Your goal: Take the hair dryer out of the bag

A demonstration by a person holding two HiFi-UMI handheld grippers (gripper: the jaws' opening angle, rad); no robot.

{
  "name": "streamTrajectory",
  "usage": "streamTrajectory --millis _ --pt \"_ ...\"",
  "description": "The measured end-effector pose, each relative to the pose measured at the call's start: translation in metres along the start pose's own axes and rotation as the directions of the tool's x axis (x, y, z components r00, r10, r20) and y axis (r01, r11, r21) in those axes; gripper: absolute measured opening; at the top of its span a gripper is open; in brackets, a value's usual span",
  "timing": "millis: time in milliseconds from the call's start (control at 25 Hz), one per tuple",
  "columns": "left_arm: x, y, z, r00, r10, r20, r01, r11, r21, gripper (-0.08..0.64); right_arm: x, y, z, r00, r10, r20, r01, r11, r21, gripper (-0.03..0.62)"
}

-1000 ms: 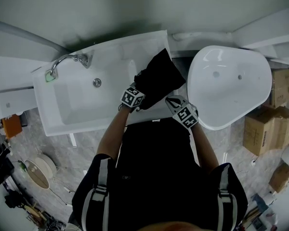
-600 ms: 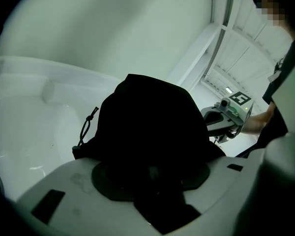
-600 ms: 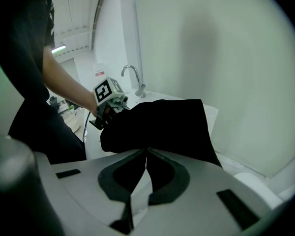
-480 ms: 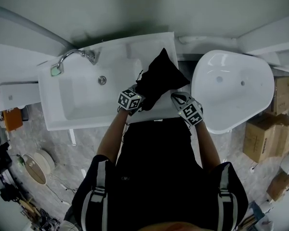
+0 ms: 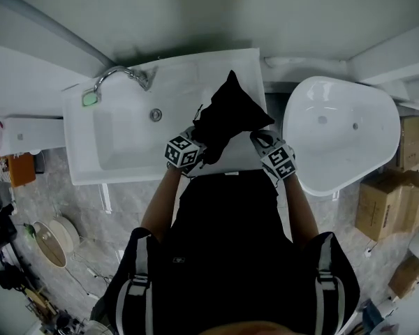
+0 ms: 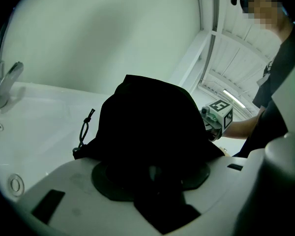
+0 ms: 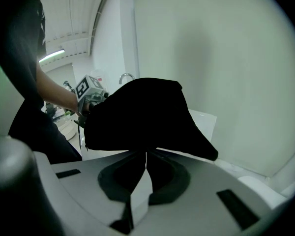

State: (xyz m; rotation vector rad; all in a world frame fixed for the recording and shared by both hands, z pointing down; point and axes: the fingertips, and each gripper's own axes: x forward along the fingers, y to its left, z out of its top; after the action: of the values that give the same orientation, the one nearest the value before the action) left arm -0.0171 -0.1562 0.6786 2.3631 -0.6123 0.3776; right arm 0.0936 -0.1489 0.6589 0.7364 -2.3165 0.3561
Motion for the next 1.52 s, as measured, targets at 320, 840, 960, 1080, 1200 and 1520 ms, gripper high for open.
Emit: streamTrajectory --millis 320,840,960,1080,1200,1520 --pt "-0.042 -0.007 0.015 0.995 0.035 0.094 -0.036 0.999 0.005 0.198 -0.007 0.004 0.014 0.999 -0.029 0.042 0.029 1.0 -0.006 0.06" --pt "-0.079 -0.024 0.021 0.988 0.0 0.154 -0.005 0.999 0.036 0.199 -0.042 0.013 0.09 0.971 0.005 0.238 0.006 0.999 -0.046 0.182" --pt "-0.085 -0.026 0.023 0.983 -0.009 0.183 0.004 1.0 0.03 0.198 -0.044 0.009 0.101 0.954 0.035 0.298 -0.037 0.999 0.002 0.274" --pt "-0.092 -0.027 0.025 0.979 -0.015 0.202 0.009 1.0 0.027 0.198 -0.05 -0.001 0.109 0.931 0.035 0.364 -0.066 0.995 0.072 0.318" --pt "-0.097 -0.028 0.027 0.976 -0.022 0.216 0.016 0.999 0.028 0.198 -0.057 -0.008 0.119 0.908 0.045 0.416 -0.095 0.991 0.099 0.335" --pt "-0.094 -0.045 0.023 0.972 -0.113 0.205 0.103 0.993 0.062 0.199 -0.046 0.028 0.13 0.912 0.243 0.329 -0.232 0.97 -0.075 0.211"
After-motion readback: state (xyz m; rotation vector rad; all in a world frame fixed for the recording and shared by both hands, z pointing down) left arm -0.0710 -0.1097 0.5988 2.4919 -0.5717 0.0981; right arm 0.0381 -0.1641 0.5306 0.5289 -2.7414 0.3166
